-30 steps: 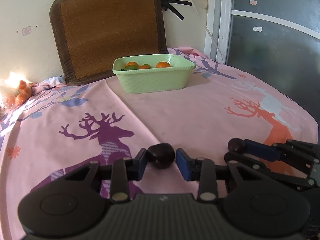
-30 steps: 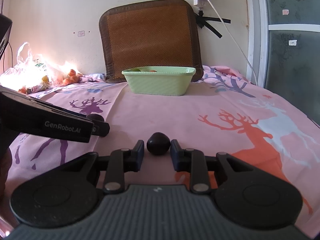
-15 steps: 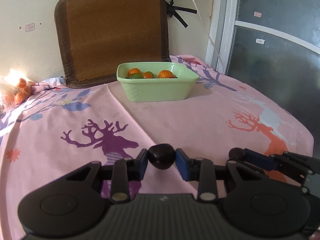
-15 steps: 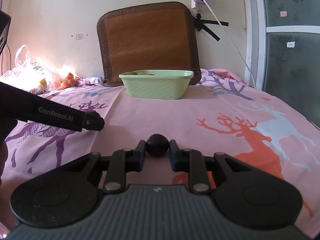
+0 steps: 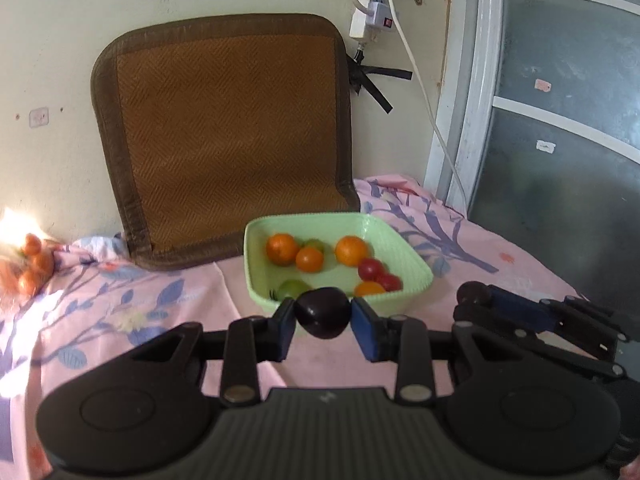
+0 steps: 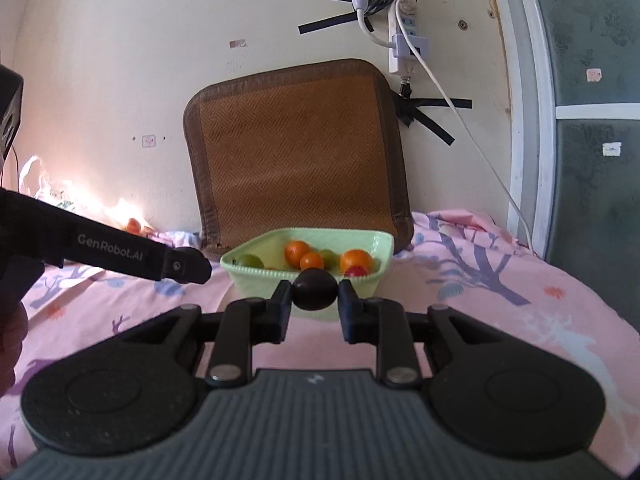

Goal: Organize fruits

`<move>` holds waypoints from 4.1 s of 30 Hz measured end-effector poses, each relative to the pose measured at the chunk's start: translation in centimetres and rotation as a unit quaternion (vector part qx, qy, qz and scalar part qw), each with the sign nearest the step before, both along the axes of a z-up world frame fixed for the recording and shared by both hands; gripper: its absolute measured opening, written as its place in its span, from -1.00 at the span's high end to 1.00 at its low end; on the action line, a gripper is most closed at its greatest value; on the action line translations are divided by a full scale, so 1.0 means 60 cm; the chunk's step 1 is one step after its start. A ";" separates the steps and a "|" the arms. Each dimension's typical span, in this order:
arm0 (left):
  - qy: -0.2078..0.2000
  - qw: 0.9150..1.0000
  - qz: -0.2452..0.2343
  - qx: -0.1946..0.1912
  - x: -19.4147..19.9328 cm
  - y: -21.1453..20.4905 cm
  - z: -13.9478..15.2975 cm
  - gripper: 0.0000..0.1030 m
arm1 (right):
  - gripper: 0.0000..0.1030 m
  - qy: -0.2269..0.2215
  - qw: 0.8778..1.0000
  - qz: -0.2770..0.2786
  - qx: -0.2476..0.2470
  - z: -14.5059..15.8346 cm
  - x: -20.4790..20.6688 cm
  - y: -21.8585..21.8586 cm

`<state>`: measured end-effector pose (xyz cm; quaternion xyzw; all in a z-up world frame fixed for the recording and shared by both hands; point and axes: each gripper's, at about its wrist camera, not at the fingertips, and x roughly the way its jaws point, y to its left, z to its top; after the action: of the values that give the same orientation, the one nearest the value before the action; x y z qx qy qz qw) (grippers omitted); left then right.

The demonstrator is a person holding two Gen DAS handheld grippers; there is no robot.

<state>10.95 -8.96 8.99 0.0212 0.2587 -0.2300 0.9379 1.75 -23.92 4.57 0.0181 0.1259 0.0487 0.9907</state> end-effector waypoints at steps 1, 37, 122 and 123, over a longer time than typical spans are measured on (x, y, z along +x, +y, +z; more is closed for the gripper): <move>-0.001 1.000 0.000 -0.001 0.016 -0.004 0.006 0.40 | 0.47 -0.003 1.000 0.001 0.003 0.006 0.016 -0.002; 0.021 0.996 0.070 0.042 0.077 -0.016 0.002 -0.19 | 0.34 0.047 0.998 -0.020 0.039 -0.007 0.104 0.008; -0.029 0.981 0.139 0.129 -0.202 0.026 -0.054 -1.00 | -0.57 0.036 0.990 -0.065 0.123 0.008 -0.116 0.022; -0.029 0.981 0.139 0.129 -0.202 0.026 -0.054 -1.00 | -0.57 0.036 0.990 -0.065 0.124 0.007 -0.116 0.022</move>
<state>-1.17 -7.39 5.72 0.1130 0.2590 -0.0612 0.9573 -5.18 -22.61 5.01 0.1503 0.1535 -0.0014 0.9767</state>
